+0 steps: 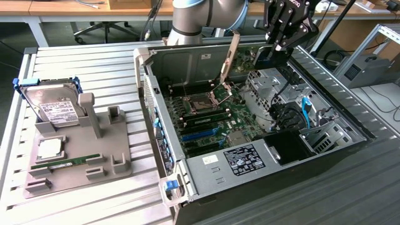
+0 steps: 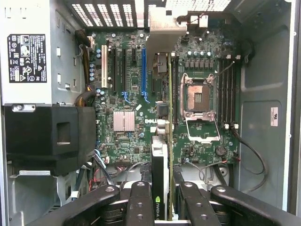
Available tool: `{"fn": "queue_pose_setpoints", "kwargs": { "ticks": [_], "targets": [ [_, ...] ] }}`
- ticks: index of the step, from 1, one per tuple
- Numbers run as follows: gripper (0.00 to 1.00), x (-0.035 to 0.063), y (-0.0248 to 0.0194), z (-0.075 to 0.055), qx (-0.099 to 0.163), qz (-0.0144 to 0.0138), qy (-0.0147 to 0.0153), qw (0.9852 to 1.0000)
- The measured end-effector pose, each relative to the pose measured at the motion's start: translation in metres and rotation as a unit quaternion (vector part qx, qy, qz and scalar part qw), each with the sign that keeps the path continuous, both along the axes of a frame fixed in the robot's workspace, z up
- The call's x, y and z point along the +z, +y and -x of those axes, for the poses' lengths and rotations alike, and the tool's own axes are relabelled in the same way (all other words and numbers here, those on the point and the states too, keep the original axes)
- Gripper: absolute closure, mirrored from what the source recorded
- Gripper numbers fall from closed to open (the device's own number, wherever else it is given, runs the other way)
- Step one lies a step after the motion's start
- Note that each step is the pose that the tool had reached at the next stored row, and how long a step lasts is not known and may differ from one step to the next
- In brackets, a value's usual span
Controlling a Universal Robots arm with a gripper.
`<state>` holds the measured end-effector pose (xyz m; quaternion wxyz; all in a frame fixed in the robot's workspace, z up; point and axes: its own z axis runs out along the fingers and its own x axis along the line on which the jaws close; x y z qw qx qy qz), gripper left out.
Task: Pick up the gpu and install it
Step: 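Insert the gpu into the slot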
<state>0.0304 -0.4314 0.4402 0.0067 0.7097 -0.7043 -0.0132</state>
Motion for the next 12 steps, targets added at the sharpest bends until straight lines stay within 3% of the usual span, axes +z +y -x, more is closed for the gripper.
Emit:
{"fn": "queue_pose_setpoints", "kwargs": {
  "ticks": [12],
  "targets": [
    [0.73,-0.0002,0.0,0.017,-0.002,-0.0001,0.0,1.0]
  ]
}}
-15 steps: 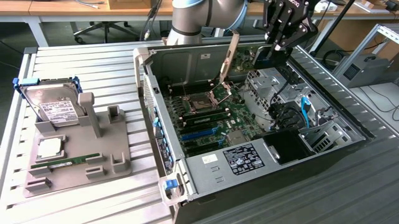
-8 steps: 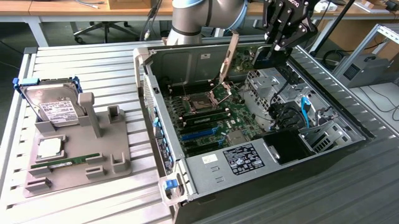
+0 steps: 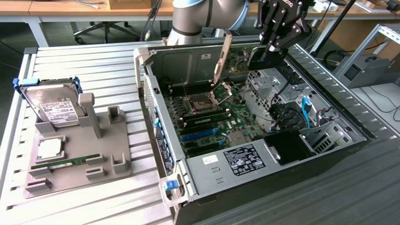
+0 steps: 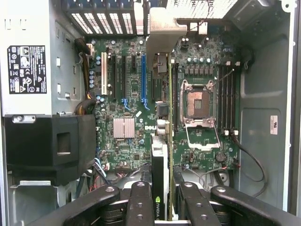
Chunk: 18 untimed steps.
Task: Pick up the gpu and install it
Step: 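Insert the gpu into the slot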
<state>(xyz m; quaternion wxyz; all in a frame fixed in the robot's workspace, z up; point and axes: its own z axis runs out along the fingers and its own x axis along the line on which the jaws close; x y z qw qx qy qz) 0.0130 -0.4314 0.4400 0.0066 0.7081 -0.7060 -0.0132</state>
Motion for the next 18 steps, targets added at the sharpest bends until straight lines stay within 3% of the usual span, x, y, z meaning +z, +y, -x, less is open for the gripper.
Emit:
{"fn": "queue_pose_setpoints", "kwargs": {
  "ticks": [11,18],
  "targets": [
    [0.73,0.0,0.0,0.019,-0.002,0.0001,0.0,1.0],
    [0.73,-0.0001,0.0,0.024,-0.002,0.0,0.0,1.0]
  ]
}}
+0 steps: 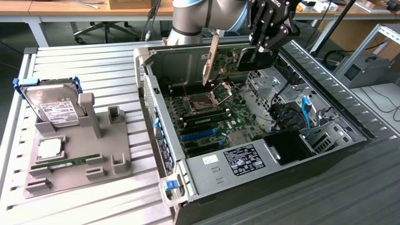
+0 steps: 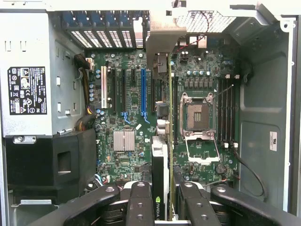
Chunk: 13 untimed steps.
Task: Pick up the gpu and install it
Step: 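Insert the gpu into the slot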
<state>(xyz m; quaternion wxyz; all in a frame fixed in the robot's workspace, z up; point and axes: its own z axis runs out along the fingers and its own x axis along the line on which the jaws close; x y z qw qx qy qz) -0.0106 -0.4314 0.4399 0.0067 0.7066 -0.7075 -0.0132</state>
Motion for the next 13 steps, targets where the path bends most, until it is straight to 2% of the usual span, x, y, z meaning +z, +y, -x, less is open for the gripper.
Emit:
{"fn": "queue_pose_setpoints", "kwargs": {
  "ticks": [13],
  "targets": [
    [0.73,0.0,0.0,0.0032,0.0,0.0,0.0,1.0]
  ]
}}
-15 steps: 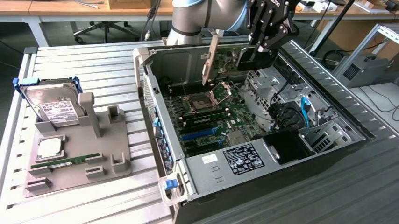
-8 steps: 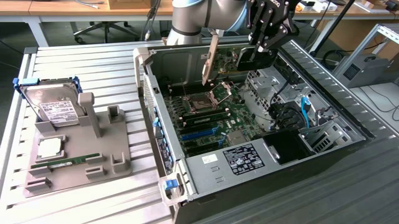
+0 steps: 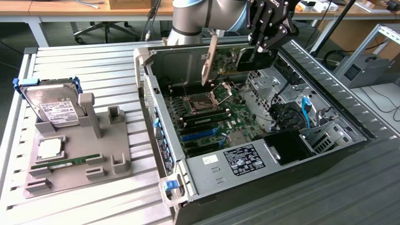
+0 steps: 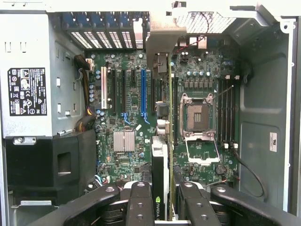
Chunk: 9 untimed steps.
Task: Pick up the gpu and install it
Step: 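Insert the gpu into the slot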
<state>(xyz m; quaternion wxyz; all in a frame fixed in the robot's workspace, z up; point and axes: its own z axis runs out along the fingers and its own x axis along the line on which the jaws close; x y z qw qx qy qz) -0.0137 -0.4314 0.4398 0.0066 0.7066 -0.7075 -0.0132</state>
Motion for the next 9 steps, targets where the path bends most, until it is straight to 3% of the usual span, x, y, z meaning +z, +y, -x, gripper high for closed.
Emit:
{"fn": "queue_pose_setpoints", "kwargs": {
  "ticks": [9],
  "targets": [
    [0.73,0.0,0.0,0.015,0.0,0.0,0.0,1.0]
  ]
}}
